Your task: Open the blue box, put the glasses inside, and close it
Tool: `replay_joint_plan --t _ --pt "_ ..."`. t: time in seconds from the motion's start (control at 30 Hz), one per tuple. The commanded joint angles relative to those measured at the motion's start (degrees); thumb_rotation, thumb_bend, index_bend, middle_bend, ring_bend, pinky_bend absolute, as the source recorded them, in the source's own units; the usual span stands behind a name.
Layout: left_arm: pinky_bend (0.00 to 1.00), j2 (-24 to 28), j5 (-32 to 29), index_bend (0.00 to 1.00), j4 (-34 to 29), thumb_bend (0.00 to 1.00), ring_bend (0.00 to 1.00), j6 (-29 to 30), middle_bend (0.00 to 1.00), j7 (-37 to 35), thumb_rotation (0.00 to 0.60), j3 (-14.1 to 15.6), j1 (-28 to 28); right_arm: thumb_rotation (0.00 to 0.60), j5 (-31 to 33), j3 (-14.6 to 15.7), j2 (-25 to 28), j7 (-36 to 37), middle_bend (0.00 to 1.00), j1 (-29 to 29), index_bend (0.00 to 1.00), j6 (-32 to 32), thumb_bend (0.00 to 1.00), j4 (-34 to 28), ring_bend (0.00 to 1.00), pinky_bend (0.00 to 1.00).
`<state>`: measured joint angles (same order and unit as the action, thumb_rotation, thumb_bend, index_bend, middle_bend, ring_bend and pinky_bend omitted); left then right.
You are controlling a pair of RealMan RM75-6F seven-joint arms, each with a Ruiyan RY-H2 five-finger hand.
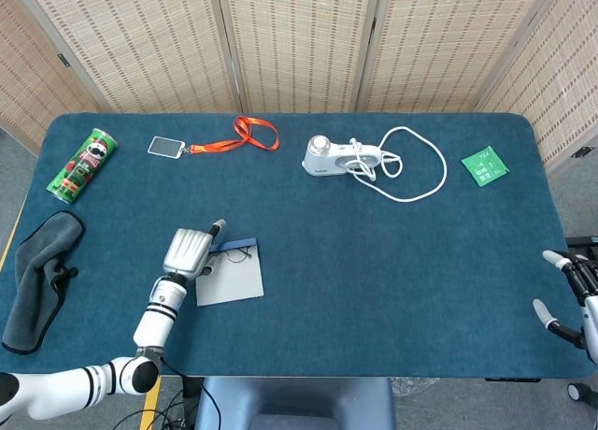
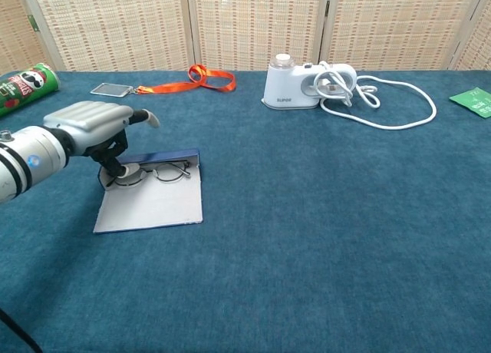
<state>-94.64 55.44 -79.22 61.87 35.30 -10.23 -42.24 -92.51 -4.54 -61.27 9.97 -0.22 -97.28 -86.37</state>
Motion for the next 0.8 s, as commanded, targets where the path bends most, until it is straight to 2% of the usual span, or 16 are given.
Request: replay_joint_plan --t 0.03,0.13,0.37,0.47,0.57,0.8 --pt "0.91 2.0 6.1 0.20 -2.5 0.39 0.87 3.9 0.93 -4.4 0.600 1.2 2.1 0.600 0.0 0.0 0.0 0.0 0.22 0.0 0.19 0.1 0.28 0.0 0.28 0.22" --pt "0.91 3.8 11.7 0.23 -3.7 0.39 0.87 6.9 0.93 -8.3 0.600 3.0 3.9 0.600 -0.1 -0.2 0.2 -0.4 0.22 0.3 0.19 0.2 0.28 -0.2 0.28 0.22" --pt "0.91 8.9 17.5 0.25 -8.3 0.39 0.84 8.8 0.92 -12.4 0.600 6.9 7.5 0.600 -0.4 -0.5 0.7 -1.6 0.22 0.7 0.19 0.2 0.28 -1.1 0.28 0.22" --pt "0.90 10.2 18.4 0.25 -10.2 0.31 0.79 9.1 0.89 -12.8 0.600 8.4 9.0 0.600 -0.4 -0.5 0.7 -2.0 0.22 0.9 0.19 0.5 0.28 -1.5 0.28 0.22" --pt "0.90 10.2 19.6 0.25 -10.3 0.23 0.78 9.4 0.88 -12.3 0.600 9.6 10.0 0.600 -0.5 -0.6 0.8 -2.2 0.22 1.1 0.19 0.8 0.28 -1.7 0.28 0.22" --pt "0.89 8.1 21.9 0.25 -9.2 0.23 0.78 8.3 0.87 -10.8 0.600 11.3 10.9 0.600 -0.5 -0.4 0.5 -2.3 0.22 1.3 0.19 1.1 0.28 -1.7 0.28 0.22"
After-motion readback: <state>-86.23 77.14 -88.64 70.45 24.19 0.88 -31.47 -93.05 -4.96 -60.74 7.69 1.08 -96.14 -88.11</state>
